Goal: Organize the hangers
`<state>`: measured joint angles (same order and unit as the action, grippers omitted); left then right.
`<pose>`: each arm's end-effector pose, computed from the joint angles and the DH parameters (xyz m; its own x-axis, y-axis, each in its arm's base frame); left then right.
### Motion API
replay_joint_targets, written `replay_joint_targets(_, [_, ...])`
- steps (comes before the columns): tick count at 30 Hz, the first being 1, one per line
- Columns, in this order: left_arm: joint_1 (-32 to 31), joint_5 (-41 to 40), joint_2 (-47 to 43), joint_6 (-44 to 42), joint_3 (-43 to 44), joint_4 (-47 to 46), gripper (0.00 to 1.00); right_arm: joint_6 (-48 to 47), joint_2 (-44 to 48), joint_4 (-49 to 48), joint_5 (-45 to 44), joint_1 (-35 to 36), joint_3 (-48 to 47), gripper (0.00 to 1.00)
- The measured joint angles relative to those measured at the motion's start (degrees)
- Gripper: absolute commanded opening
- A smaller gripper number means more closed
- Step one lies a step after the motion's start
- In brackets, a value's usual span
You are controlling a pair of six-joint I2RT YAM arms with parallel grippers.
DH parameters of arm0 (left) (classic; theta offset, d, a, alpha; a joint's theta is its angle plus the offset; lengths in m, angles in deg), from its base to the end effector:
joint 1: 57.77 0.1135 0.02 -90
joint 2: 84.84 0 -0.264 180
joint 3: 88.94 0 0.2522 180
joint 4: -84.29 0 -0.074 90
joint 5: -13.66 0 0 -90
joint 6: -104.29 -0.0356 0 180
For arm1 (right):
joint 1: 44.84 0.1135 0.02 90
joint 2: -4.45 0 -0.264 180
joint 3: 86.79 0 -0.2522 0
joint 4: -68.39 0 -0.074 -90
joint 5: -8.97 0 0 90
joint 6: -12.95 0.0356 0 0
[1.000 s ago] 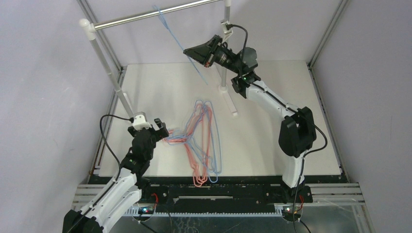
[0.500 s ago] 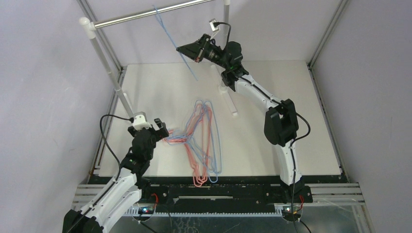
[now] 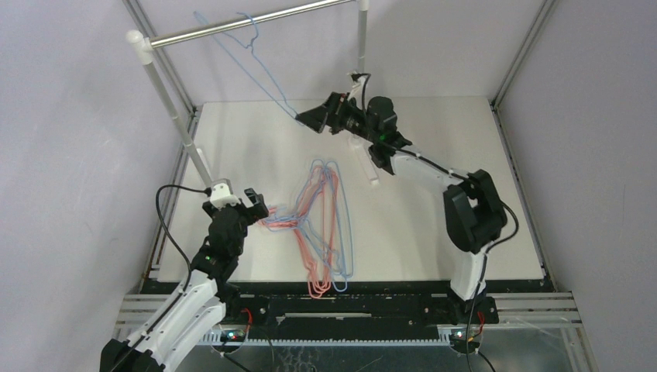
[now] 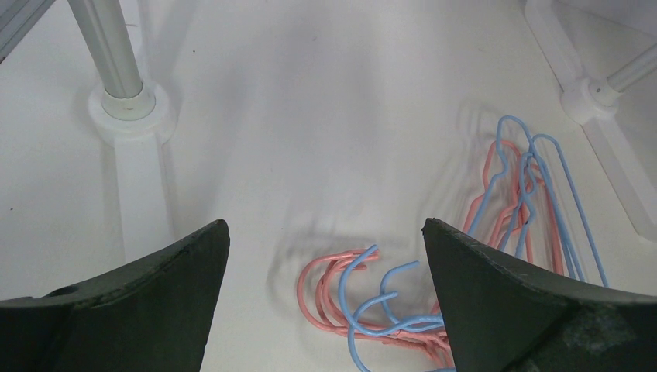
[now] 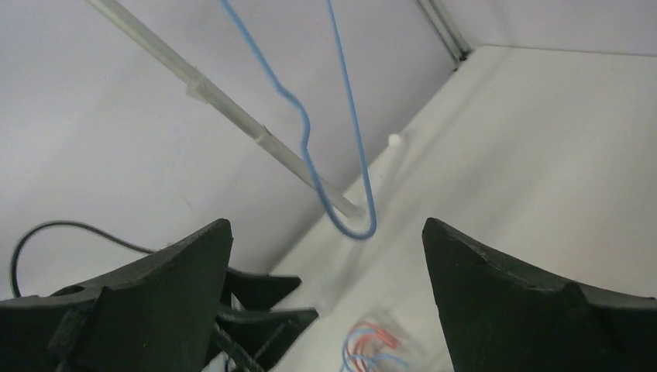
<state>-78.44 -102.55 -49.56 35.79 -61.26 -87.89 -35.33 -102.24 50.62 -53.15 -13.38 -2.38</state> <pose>0.1521 -0.0406 0.2045 -0.2015 -0.2754 -0.9400 -0.1672 0.9552 -0.2440 0.3735 0.2480 0.3301 -0.4967 0.3857 -0.7775 -0.7060 0.3415 0.6204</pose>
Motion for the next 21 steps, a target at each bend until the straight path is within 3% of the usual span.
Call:
replay_joint_targets(7, [0.00,0.24,0.00,-0.02,0.00,-0.31,0.99,-8.52,18.14,9.11,-6.32,1.11,14.62,0.94])
replay_joint_targets(11, [0.00,0.70,0.52,-0.02,0.00,-0.37,1.00,-15.50,24.15,19.02,-15.43,6.71,19.30,0.89])
replay_joint_targets(14, [0.00,0.94,0.87,-0.02,0.00,-0.37,1.00,-20.46,24.33,26.51,-21.79,14.34,20.59,0.82])
replay_joint_targets(18, [0.00,0.92,1.09,0.00,0.00,-0.39,0.99,-24.98,20.81,35.87,-27.98,25.33,21.46,0.61])
replay_joint_targets(21, [0.00,0.92,1.07,0.00,0.00,-0.39,0.99,-26.05,16.35,39.28,-29.14,29.09,22.05,0.57])
